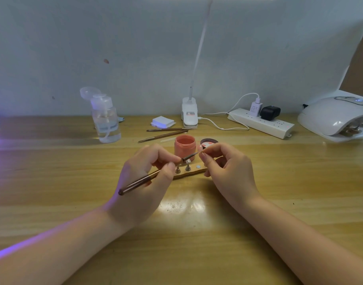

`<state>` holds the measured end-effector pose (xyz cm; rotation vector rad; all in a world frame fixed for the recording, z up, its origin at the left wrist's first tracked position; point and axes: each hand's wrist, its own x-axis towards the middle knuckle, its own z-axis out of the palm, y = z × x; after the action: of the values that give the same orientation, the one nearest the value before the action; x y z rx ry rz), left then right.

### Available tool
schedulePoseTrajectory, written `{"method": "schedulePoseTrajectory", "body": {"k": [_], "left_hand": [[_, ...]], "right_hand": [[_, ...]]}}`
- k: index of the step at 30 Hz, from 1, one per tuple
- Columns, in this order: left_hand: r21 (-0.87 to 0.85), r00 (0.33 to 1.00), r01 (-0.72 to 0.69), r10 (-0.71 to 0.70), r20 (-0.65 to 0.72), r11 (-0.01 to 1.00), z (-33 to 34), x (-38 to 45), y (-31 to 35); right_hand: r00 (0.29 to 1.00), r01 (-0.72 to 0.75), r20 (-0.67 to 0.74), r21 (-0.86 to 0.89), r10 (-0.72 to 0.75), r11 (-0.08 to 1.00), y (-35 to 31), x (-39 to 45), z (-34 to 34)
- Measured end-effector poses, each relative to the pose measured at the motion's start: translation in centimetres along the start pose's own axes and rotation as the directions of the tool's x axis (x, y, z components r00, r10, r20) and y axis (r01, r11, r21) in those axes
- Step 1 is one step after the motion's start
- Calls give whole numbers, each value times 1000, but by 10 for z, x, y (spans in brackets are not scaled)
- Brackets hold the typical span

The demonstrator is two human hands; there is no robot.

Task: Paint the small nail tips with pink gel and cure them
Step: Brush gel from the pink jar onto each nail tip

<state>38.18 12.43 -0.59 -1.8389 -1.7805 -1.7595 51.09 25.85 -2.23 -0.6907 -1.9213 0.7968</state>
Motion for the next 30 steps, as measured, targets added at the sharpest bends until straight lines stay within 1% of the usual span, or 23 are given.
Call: {"method": "schedulePoseTrajectory", "body": {"k": [3,7,12,17,19,22,27,30], "left_hand": [[8,1000,31,-31,-3,999,1,1,1],[34,997,73,-73,27,997,4,0,-2],[-12,1000,28,-28,1,1000,1,-1,2],[25,997,67,-67,24,997,4,0,3],[1,997,68,-68,32,998,3,-2,2],[-36,998,62,-62,5,997,2,-2,3],[-28,995,98,-98,0,995,4,0,3],[-55,996,86,-86,-9,995,2,-2,4]], "right_hand": [[1000,2,3,9,-2,1000,0,0,0],[1000,10,5,-1,-10,1000,0,-1,0],[1000,11,9,2,-11,1000,0,-1,-1],[1000,17,10,0,-17,1000,1,-1,0],[1000,20,12,-9,-20,1000,1,-1,0],[1000,14,10,-3,-14,1000,1,0,0],[1000,16,4,0,-16,1000,2,0,0],[1000,23,2,-4,-23,1000,2,0,0]]}}
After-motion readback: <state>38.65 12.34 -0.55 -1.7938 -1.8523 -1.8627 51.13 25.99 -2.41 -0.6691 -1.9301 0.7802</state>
